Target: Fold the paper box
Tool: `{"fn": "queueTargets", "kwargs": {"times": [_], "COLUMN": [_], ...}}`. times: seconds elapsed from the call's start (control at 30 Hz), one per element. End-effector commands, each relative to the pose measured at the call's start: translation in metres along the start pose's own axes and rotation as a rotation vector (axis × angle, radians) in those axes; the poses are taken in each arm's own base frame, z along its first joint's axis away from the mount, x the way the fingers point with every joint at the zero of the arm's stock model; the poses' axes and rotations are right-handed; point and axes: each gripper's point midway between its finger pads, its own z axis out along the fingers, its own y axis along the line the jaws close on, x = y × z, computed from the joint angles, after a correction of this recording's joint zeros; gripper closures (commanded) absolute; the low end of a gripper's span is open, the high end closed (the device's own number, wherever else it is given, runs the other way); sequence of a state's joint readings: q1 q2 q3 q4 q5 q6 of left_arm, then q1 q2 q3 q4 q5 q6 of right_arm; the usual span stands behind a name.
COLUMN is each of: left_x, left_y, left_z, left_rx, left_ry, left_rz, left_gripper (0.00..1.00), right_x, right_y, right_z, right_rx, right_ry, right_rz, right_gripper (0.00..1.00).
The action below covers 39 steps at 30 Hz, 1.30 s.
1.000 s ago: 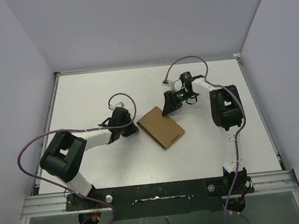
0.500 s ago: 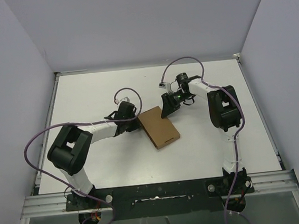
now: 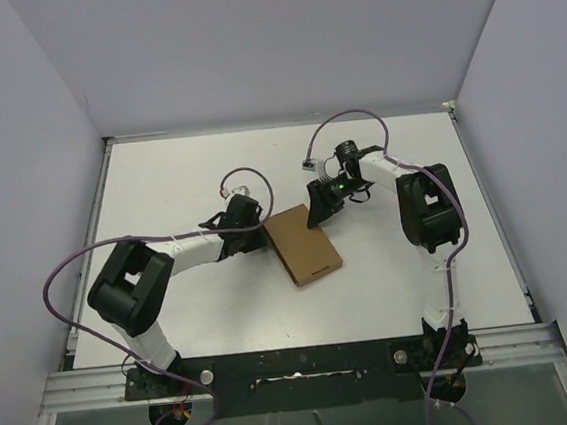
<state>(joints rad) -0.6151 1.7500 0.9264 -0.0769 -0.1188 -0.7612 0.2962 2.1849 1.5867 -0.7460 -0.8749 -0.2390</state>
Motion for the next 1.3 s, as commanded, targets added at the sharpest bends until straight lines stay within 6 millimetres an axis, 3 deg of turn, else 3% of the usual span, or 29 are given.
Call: {"fn": "queueTargets", "kwargs": {"times": [0.0,0.2,0.4,0.6,0.73,0.83,1.03,1.17,1.27], "left_x": [0.011,0.007,-0.001,-0.014,-0.003,0.004,-0.004,-0.011,-0.012], "left_y": [0.006,0.017,0.021,-0.011,-0.039,-0.040,-0.016,-0.002,0.002], "left_z": [-0.019,-0.034,-0.025,-0.005,0.002,0.005,-0.011,-0.030,-0.046], "left_rx": [0.009,0.012,-0.058,-0.014,0.007,-0.021,-0.064,-0.054,-0.018], "left_ry": [0.017,-0.038,-0.034,-0.028,-0.006,0.003,-0.027,-0.044,-0.057], "left_rz": [0.040,0.053,0.052,0.080,0.135,0.156,0.142,0.125,0.120], "left_gripper": [0.78,0.80,0.86,0.90,0.90,0.90,0.84,0.79,0.77], "right_x": [-0.012,-0.008,-0.009,-0.009,-0.013,-0.015,-0.019,-0.026,-0.031], "right_y": [0.017,0.017,0.022,0.030,0.045,0.049,0.039,0.034,0.032], "right_z": [-0.010,-0.007,-0.004,0.003,0.009,0.009,-0.010,-0.038,-0.060], "right_rx": [-0.009,-0.018,-0.016,-0.017,-0.019,-0.017,-0.005,0.012,0.028], "right_ry": [-0.036,-0.029,-0.021,-0.005,0.003,0.000,-0.050,-0.114,-0.166], "right_rz": [-0.075,-0.068,-0.085,-0.118,-0.161,-0.173,-0.149,-0.150,-0.164], "right_gripper": [0.56,0.58,0.59,0.61,0.61,0.61,0.53,0.32,0.25]}}
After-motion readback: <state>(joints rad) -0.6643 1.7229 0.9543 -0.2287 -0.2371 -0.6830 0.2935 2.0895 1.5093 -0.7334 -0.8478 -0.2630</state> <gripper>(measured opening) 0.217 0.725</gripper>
